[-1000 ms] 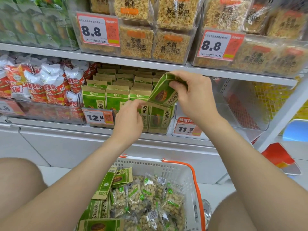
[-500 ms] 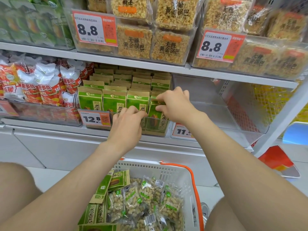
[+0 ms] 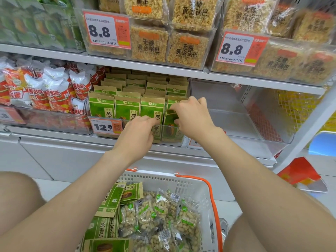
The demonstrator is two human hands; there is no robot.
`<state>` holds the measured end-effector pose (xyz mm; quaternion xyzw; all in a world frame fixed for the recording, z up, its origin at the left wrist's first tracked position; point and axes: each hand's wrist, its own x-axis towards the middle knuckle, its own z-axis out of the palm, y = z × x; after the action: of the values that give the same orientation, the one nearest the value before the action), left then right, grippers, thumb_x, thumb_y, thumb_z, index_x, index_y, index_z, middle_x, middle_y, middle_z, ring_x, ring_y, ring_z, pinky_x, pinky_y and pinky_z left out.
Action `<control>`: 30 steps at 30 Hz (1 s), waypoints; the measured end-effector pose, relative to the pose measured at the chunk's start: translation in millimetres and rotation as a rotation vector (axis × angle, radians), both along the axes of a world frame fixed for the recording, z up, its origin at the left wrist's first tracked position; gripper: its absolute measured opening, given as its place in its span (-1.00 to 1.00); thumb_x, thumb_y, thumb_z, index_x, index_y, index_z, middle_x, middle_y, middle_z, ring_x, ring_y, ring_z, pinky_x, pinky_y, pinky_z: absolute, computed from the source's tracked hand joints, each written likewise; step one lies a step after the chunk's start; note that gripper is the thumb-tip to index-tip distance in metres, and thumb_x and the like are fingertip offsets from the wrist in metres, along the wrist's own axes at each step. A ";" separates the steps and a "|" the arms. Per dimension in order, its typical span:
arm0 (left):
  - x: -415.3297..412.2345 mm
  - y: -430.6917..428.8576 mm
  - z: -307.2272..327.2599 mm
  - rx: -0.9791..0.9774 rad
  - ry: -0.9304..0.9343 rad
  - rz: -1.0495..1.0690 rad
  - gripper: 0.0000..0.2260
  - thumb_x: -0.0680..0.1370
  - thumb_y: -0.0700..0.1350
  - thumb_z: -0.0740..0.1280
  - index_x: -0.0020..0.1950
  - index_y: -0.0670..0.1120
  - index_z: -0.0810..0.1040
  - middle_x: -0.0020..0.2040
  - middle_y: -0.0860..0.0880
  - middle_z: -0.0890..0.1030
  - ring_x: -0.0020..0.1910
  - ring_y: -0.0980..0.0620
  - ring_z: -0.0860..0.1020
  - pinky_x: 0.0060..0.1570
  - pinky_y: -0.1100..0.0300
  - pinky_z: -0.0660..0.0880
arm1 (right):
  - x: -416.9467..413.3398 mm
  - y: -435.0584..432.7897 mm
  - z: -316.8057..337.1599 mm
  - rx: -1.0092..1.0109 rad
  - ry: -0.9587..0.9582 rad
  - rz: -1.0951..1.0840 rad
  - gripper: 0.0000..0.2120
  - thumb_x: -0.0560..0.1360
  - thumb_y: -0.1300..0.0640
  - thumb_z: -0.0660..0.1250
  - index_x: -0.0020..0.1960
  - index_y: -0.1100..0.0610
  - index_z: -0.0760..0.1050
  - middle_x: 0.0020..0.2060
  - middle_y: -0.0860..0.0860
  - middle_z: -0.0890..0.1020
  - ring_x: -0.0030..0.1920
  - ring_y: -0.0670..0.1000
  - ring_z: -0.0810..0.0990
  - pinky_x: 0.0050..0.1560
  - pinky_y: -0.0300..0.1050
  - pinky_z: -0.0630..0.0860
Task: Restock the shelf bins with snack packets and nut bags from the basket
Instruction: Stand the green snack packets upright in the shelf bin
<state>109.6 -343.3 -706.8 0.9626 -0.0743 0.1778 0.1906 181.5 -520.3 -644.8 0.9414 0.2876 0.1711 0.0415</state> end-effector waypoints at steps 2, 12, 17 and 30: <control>-4.5 0.8 -4.1 -0.014 -0.075 -0.010 -0.62 0.56 -0.33 0.33 0.35 -0.09 0.59 0.22 -0.04 0.58 0.23 -0.09 0.46 0.24 -0.07 0.49 | -2.7 -1.2 -4.5 0.008 -0.074 -0.026 -0.73 0.50 0.15 0.47 0.17 0.00 0.55 0.01 0.01 0.60 0.05 0.13 0.45 -0.02 0.06 0.21; -21.8 12.1 -43.2 0.257 0.303 -0.029 -0.95 0.57 -0.07 0.29 -0.08 0.07 0.49 -0.23 0.05 0.58 -0.22 -0.08 0.56 -0.36 0.07 0.46 | -66.9 21.3 -34.3 -0.052 0.360 0.200 -0.85 0.46 0.29 0.30 -0.04 0.08 0.46 -0.12 0.02 0.56 -0.12 0.13 0.54 -0.12 0.03 0.49; -38.5 18.7 -79.6 0.359 0.632 -0.161 -0.87 0.56 -0.15 0.28 -0.15 0.03 0.51 -0.19 0.00 0.61 -0.14 -0.11 0.58 -0.19 0.10 0.46 | -101.5 25.5 -76.8 -0.473 0.758 0.189 -0.70 0.55 0.17 0.34 0.27 0.10 0.56 0.13 0.09 0.59 0.03 0.15 0.64 -0.05 -0.01 0.61; -103.5 -18.9 -163.8 0.700 1.242 -0.439 -0.64 0.54 -0.12 0.54 0.33 -0.09 0.63 0.30 -0.06 0.62 0.22 -0.13 0.61 0.17 -0.01 0.60 | -112.1 42.8 -81.8 -0.504 0.734 0.270 -0.59 0.58 0.22 0.28 0.42 0.06 0.49 0.14 0.09 0.59 -0.10 0.10 0.60 -0.18 0.00 0.61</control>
<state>6.2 -362.2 -870.7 0.8533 -0.1956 -0.4751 -0.0890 69.4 -477.5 -726.6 0.8544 0.4358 -0.2448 0.1418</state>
